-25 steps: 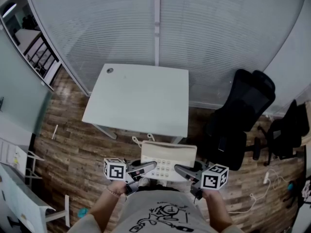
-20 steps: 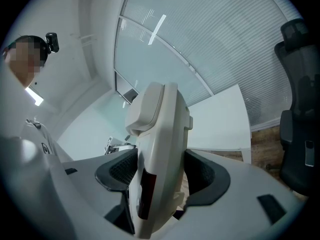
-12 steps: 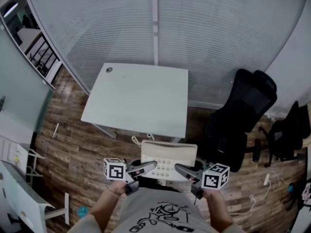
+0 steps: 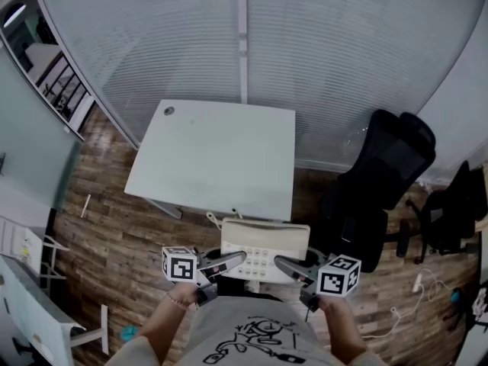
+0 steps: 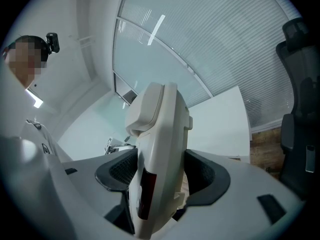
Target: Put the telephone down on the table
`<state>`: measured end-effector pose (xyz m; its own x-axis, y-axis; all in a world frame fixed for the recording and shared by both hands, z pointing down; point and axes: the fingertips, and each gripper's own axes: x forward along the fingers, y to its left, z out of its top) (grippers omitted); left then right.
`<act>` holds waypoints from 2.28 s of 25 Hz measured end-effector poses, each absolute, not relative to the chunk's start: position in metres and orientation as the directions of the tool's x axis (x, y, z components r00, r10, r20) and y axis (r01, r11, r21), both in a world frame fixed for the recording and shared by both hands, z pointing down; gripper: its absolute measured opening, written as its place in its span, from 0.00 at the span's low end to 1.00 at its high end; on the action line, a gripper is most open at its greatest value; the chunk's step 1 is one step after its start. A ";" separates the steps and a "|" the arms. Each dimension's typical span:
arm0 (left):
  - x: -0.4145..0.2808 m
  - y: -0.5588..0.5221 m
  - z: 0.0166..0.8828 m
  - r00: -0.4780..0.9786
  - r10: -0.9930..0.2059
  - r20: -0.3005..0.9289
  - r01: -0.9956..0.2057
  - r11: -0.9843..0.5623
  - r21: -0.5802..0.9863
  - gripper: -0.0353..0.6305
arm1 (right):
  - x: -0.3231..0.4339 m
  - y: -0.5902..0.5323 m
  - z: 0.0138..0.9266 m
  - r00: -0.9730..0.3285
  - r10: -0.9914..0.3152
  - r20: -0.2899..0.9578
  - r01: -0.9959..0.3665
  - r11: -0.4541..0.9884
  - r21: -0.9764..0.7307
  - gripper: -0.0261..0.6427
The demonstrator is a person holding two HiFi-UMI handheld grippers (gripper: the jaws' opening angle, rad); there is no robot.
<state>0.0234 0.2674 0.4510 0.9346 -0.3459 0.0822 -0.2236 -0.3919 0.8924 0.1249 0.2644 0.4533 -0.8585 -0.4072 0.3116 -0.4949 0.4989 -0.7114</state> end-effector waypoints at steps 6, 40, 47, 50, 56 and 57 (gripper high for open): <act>0.015 0.247 0.454 0.935 -0.344 0.081 -0.221 -0.391 0.894 0.30 | 0.116 0.244 0.456 -0.857 -0.409 0.313 -0.496 0.493 -0.715 0.50; -0.100 0.103 0.461 0.955 -0.289 0.065 -0.172 -0.363 0.916 0.30 | 0.001 0.104 0.459 -0.822 -0.454 0.343 -0.541 0.440 -0.716 0.50; -0.093 0.086 0.461 0.954 -0.292 0.071 -0.178 -0.362 0.915 0.30 | 0.007 0.087 0.461 -0.824 -0.450 0.345 -0.539 0.434 -0.722 0.50; -0.086 0.074 0.460 0.954 -0.292 0.071 -0.179 -0.365 0.914 0.30 | 0.014 0.075 0.461 -0.826 -0.448 0.343 -0.537 0.437 -0.722 0.50; -0.066 0.049 0.456 0.953 -0.294 0.072 -0.183 -0.369 0.911 0.30 | 0.033 0.050 0.457 -0.828 -0.449 0.335 -0.532 0.443 -0.721 0.50; -0.062 0.045 0.456 0.953 -0.294 0.072 -0.183 -0.369 0.911 0.30 | 0.037 0.046 0.457 -0.829 -0.449 0.334 -0.531 0.444 -0.722 0.50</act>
